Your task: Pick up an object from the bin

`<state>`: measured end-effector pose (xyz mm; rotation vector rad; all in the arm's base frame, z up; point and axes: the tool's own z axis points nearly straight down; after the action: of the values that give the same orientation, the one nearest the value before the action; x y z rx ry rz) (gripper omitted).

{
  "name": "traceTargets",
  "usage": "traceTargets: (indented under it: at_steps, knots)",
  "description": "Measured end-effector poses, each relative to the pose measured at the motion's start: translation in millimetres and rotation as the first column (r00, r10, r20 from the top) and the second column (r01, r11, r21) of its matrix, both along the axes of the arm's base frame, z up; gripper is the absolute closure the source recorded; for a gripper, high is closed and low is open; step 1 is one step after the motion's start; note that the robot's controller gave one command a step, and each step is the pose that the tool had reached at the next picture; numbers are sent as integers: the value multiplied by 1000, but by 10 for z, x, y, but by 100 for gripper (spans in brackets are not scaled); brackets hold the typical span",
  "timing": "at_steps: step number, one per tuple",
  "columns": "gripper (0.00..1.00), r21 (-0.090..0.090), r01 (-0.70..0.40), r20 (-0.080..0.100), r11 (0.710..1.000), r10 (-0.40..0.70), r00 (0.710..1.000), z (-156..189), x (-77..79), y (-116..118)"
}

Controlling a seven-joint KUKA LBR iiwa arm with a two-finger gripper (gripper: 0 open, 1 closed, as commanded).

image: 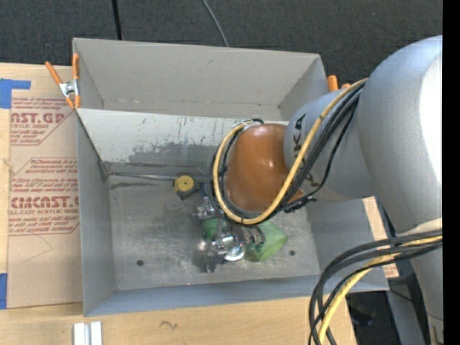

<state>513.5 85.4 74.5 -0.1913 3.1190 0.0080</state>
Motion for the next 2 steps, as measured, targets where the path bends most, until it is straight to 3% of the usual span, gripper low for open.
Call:
traceTargets:
  at_steps: [1,2]
  knots:
    - [0,-2,-91,-6,996,91,996,-10,125,-549]
    - [100,-4,-93,-16,996,93,996,-3,108,-548]
